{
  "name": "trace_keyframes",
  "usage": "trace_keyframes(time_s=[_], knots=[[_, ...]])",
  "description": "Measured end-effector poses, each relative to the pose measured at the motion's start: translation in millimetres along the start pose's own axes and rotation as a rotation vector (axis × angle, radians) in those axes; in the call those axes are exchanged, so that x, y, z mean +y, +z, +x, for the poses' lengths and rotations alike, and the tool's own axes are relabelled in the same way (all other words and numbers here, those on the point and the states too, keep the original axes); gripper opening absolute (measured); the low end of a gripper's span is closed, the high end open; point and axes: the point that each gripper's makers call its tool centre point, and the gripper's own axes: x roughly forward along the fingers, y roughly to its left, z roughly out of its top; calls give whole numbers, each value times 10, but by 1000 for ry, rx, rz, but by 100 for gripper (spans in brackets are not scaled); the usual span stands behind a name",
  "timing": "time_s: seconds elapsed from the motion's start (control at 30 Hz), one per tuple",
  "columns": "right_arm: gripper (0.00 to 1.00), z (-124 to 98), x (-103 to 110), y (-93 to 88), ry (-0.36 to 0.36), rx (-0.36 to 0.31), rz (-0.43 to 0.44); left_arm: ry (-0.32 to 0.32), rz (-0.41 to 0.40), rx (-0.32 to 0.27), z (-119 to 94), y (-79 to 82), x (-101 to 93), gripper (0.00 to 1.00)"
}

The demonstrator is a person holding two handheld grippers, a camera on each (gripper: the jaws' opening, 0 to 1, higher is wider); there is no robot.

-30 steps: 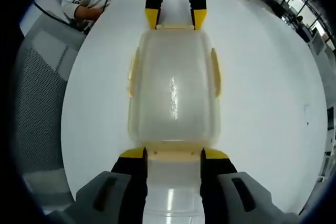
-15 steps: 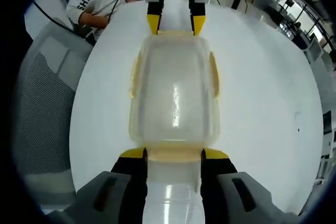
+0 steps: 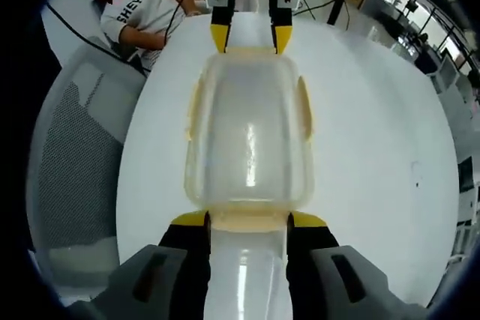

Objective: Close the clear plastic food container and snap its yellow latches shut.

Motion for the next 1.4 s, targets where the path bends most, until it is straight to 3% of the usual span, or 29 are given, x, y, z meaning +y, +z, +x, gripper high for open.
trace_keyframes(time_s=[0.5, 1.4], knots=[[36, -80, 30, -117, 12, 14, 12, -3, 8, 2, -22, 140, -22, 34], [36, -330, 89, -655, 14, 27, 3, -34, -2, -27, 166, 707, -102, 34]])
